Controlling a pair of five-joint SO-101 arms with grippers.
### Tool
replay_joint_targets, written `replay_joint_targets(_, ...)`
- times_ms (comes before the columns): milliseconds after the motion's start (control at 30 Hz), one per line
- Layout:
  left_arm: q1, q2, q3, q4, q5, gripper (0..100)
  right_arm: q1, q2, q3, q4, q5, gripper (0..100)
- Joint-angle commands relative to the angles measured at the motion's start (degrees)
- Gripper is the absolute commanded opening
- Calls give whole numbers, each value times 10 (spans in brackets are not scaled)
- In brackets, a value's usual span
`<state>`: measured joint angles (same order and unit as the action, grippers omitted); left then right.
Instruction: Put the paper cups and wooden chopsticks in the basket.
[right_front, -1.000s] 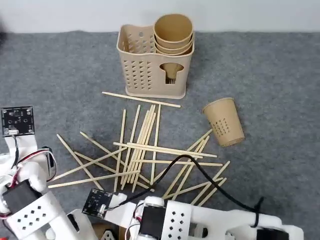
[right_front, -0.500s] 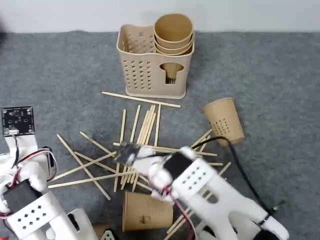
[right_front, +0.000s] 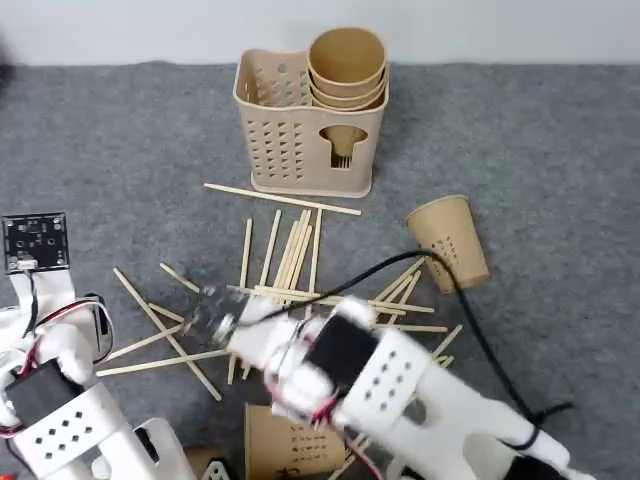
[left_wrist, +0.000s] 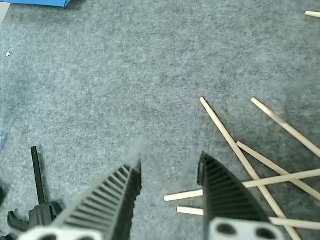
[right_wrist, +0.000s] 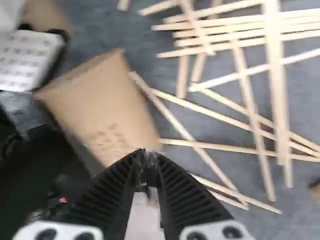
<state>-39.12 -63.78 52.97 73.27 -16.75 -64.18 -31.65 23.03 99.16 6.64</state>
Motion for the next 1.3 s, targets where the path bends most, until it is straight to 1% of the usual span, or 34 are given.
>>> replay_joint_targets(0,1,-7,-2,3,5,176,-61,-1,33,-29,-53,9)
replay_joint_targets(67,1,-7,-2,3,5,176,-73,-1,82,-66,-69,9)
replay_joint_targets(200,0,-7,-2,3,5,176,-77,-1,154,-131,-75,9)
replay_joint_targets(400,0,-7,-2,3,5,176,-77,-1,223,-179,-76,9)
replay_joint_targets(533,0,-7,-2,3,5,176,-87,-6,224,-184,-94,9)
replay_joint_targets(667,0,-7,-2,3,5,176,-118,-5,178,-151,-105,9)
replay_joint_targets(867,-1,-8,-2,3,5,176,-116,-1,200,-149,-100,9)
replay_joint_targets(967,-2,-8,-2,3,5,176,-71,-5,233,-163,-69,9)
replay_joint_targets(1133,-2,-8,-2,3,5,176,65,-2,249,-206,38,9)
replay_joint_targets(1267,-1,-8,-2,3,5,176,148,-1,250,-232,113,9)
